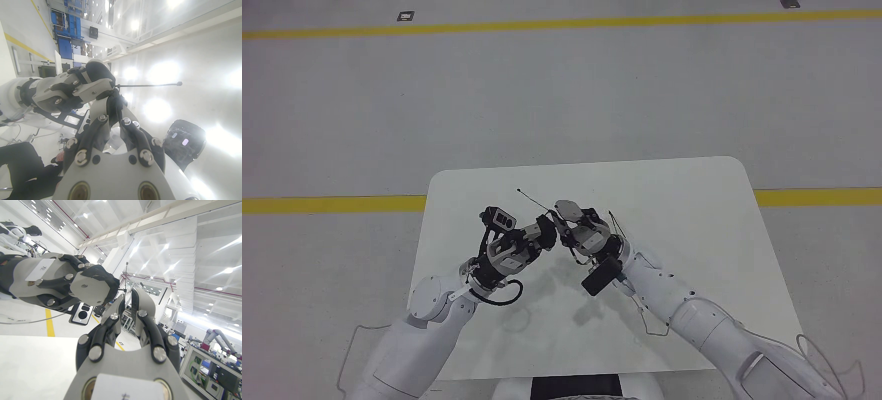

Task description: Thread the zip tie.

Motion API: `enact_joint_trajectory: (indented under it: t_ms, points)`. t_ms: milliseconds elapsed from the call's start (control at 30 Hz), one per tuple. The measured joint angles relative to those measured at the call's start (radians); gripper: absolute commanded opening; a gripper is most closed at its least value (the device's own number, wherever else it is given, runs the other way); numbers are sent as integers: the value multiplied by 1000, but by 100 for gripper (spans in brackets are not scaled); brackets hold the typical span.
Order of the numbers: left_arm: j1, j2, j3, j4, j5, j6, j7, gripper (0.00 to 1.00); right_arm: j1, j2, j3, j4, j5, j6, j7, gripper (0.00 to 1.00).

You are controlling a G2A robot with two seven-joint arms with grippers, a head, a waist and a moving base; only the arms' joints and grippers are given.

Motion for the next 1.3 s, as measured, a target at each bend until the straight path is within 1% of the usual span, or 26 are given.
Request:
enact_joint_trajectory:
  t_ms: [333, 600, 767, 833, 1300]
  points:
    - [0, 0, 0, 0, 0, 0, 0, 0, 3, 0, -3, 2, 0, -3, 0, 14]
    - [0, 0, 0, 0, 0, 0, 0, 0, 7, -1, -7, 5, 0, -9, 2, 9]
    - [0, 0, 0, 0, 0, 0, 0, 0, 9, -2, -10, 8, 0, -14, 4, 4]
    - [0, 0, 0, 0, 0, 0, 0, 0, 10, -2, -10, 9, 0, -15, 4, 0]
    - [0, 0, 0, 0, 0, 0, 0, 0, 16, 0, -23, 22, 0, -16, 4, 0]
